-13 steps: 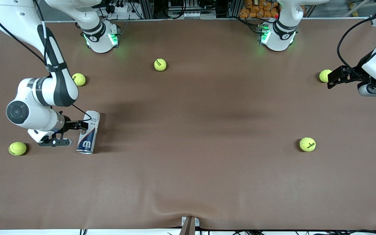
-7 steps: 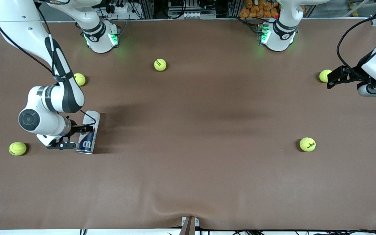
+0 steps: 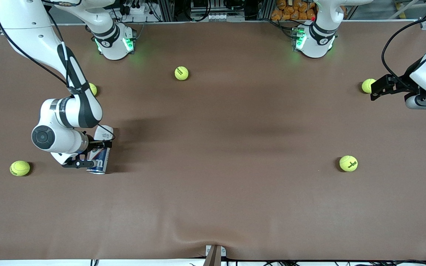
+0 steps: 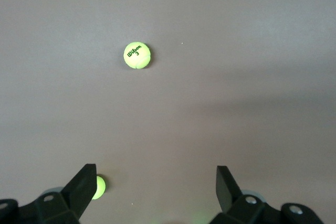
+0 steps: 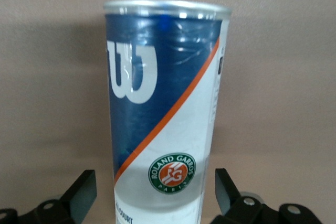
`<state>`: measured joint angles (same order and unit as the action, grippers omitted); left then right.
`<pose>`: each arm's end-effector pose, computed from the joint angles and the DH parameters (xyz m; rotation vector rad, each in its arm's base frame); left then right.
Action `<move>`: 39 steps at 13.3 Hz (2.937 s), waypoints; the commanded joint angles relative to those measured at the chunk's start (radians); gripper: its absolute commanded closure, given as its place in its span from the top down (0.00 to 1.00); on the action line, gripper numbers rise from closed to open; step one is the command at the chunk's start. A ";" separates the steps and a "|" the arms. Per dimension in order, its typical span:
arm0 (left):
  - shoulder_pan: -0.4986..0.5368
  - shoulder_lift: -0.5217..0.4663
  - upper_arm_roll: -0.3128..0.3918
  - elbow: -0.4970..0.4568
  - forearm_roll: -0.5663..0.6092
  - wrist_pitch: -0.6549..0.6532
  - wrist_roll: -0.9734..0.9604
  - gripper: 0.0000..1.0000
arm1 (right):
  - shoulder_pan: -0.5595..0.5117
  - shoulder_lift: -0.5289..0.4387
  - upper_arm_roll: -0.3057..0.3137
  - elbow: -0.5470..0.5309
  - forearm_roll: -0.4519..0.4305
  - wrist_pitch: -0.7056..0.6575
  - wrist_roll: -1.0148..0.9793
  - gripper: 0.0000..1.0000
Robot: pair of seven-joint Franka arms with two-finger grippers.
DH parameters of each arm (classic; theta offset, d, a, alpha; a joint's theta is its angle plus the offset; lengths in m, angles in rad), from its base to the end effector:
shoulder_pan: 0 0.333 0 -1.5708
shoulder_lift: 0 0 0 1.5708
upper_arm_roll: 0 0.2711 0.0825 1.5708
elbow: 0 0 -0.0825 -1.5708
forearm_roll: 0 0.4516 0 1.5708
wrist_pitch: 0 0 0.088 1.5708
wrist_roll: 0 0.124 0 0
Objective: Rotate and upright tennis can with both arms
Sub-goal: 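Close the right gripper around the middle of the tennis can, then lift the tennis can with the right gripper and carry it to table center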
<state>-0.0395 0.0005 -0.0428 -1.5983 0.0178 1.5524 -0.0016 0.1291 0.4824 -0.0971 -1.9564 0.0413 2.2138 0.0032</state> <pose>0.6166 -0.0486 0.5460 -3.1185 0.1260 0.0712 0.6121 0.0180 0.1045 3.1026 0.0098 -0.3457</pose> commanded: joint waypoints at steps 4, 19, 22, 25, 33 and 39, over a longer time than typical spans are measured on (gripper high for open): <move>0.009 0.007 -0.003 0.018 -0.016 -0.017 0.011 1.00 | 0.000 -0.001 -0.003 -0.044 0.015 0.007 0.011 1.00; 0.009 0.007 -0.003 0.017 -0.016 -0.017 0.011 1.00 | 0.014 0.024 -0.001 0.043 0.012 -0.057 -0.012 0.70; 0.010 0.007 -0.003 0.017 -0.016 -0.017 0.009 1.00 | 0.093 0.018 -0.001 0.144 0.005 -0.167 -0.016 0.71; 0.010 0.007 -0.003 0.018 -0.016 -0.017 0.011 1.00 | 0.187 0.024 -0.001 0.223 0.002 -0.217 -0.046 0.75; 0.009 0.006 -0.003 0.017 -0.016 -0.017 0.009 1.00 | 0.533 0.120 0.000 0.359 0.029 -0.169 0.281 0.71; 0.070 0.007 -0.003 -0.002 -0.099 -0.015 0.084 1.00 | 0.687 0.222 -0.001 0.473 0.048 -0.134 0.445 0.71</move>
<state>-0.0024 0.0018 -0.0419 -1.6020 -0.0365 1.5489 0.0393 0.7860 0.6704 -0.0846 -1.5390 0.0763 2.0788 0.4460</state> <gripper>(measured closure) 0.000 0.286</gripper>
